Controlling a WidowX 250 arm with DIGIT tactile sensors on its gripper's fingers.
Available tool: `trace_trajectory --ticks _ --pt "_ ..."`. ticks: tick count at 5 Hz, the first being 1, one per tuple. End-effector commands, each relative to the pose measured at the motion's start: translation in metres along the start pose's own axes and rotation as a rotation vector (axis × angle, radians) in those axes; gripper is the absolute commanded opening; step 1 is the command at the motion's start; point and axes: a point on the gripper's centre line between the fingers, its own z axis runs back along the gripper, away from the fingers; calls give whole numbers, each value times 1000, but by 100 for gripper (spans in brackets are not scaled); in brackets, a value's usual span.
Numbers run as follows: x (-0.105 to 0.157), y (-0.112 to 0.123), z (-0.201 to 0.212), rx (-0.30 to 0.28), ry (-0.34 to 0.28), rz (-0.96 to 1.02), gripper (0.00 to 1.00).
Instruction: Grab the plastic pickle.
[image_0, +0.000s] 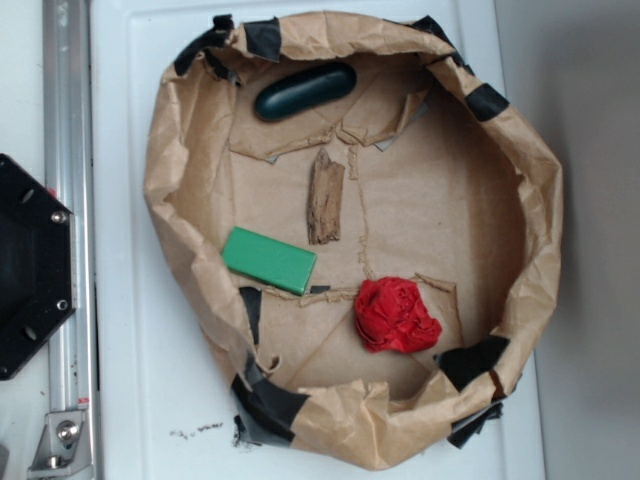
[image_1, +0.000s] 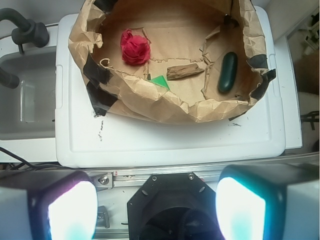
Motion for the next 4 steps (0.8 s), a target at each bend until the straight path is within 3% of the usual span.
trace_trajectory --ticks 1,2,3,4 --pt "0 0 0 0 0 0 100" --pt "45 21 -43 36 -49 102 100" --pt "67 46 -57 60 -193 209 100" --pt "83 65 -84 95 -209 288 100"
